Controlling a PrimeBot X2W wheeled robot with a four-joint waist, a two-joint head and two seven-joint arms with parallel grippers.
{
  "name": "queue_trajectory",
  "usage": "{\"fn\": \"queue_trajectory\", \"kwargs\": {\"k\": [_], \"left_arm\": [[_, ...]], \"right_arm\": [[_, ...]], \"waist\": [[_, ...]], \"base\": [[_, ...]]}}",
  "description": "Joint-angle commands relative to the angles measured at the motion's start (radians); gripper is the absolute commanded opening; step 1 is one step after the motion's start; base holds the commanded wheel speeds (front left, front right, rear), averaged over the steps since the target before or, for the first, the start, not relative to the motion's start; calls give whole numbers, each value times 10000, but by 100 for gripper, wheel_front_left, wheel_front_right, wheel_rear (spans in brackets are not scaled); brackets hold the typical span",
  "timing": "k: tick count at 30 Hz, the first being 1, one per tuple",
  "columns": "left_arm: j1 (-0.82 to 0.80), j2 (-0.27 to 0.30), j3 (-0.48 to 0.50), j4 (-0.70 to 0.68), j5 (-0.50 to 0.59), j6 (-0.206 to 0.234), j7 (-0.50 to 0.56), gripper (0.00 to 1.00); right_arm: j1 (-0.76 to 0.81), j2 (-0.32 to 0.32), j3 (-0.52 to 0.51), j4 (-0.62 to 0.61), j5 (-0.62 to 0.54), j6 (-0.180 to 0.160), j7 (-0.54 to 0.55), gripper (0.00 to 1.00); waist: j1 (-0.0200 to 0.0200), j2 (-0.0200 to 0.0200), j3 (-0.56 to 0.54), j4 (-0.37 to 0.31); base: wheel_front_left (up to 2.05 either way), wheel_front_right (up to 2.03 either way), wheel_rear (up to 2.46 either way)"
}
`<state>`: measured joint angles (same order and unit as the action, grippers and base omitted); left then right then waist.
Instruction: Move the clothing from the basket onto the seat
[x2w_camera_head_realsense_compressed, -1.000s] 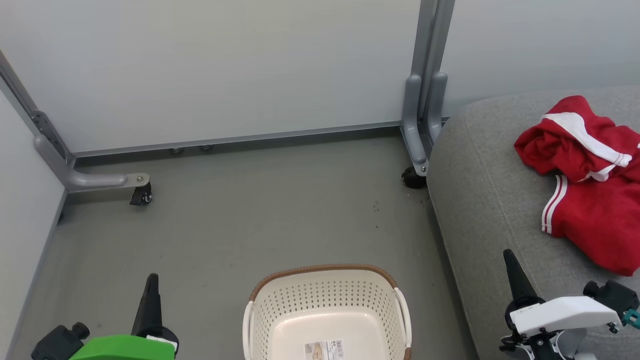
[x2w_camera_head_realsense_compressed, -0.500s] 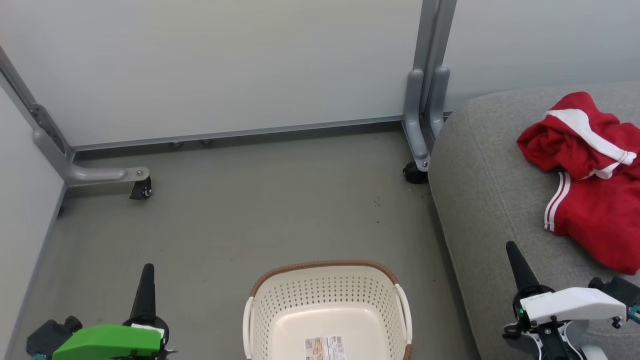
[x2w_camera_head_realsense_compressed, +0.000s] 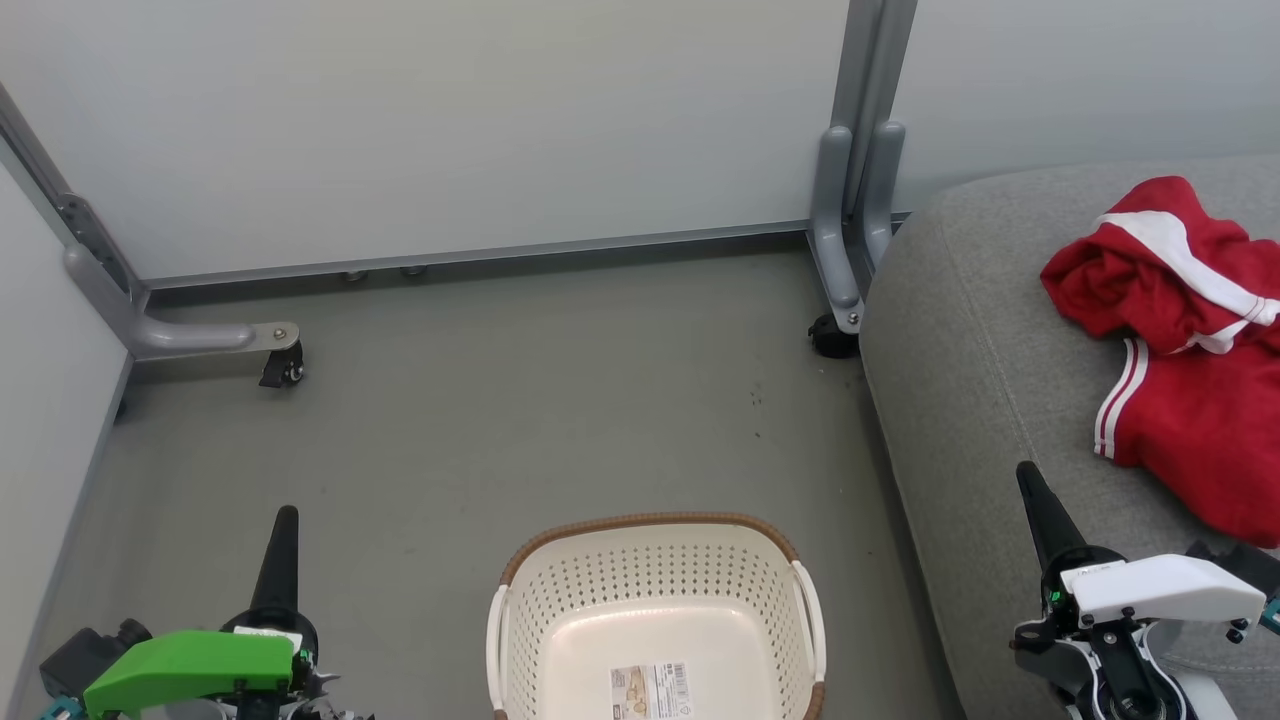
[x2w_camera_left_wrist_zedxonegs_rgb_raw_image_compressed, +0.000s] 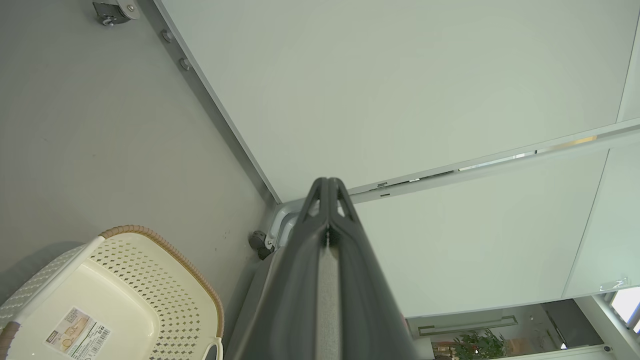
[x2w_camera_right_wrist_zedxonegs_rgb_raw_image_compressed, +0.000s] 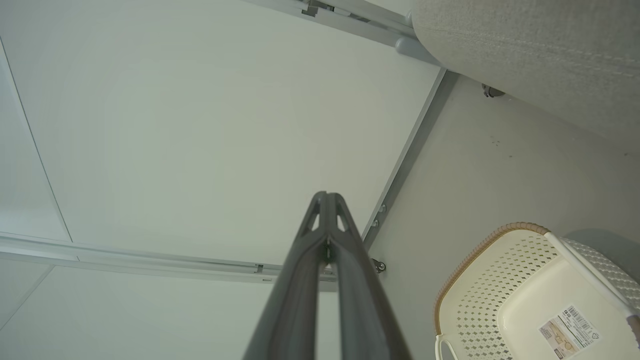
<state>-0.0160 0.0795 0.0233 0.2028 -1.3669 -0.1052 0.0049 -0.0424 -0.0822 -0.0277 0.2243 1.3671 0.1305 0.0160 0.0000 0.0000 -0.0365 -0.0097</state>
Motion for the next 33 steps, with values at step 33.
{"fn": "queue_trajectory", "kwargs": {"k": [33], "left_arm": [[-955, 7, 529, 414, -2706, -279, 762, 0]], "right_arm": [[-685, 113, -576, 191, 2621, 4, 740, 0]], "waist": [[0, 0, 372, 92]], "base": [[0, 0, 0]]}}
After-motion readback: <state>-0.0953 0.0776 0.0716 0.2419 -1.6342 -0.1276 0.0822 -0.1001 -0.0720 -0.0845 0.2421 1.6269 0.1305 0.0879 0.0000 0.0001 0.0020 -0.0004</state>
